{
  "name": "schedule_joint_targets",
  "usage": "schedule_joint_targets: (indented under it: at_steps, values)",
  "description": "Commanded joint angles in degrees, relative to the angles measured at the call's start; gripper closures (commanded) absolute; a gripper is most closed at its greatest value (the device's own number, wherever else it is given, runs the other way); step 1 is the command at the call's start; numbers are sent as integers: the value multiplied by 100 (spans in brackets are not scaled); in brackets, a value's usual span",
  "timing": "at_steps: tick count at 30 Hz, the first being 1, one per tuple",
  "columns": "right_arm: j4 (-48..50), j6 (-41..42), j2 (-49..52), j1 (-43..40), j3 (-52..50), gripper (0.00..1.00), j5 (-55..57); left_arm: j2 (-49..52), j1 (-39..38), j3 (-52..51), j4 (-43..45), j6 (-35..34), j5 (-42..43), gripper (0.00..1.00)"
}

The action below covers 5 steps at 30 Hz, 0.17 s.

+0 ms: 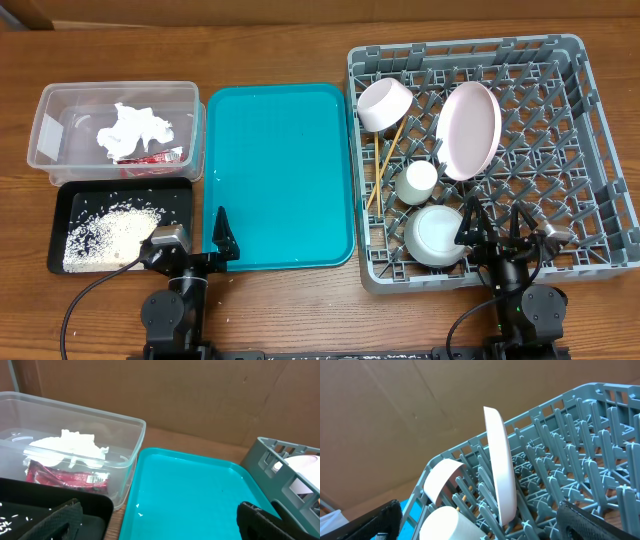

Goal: Sort waste into correct bins and load items into the dishwasher

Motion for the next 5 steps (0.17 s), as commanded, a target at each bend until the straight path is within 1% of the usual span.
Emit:
schedule_joint_targets:
  at_steps: [1, 5]
  values:
    - [26, -42, -68, -11, -61, 0, -33, -61, -37, -24, 13, 127, -76, 0]
    - [26, -42, -68, -11, -61, 0, -33, -61, -37, -24, 13, 127, -76, 0]
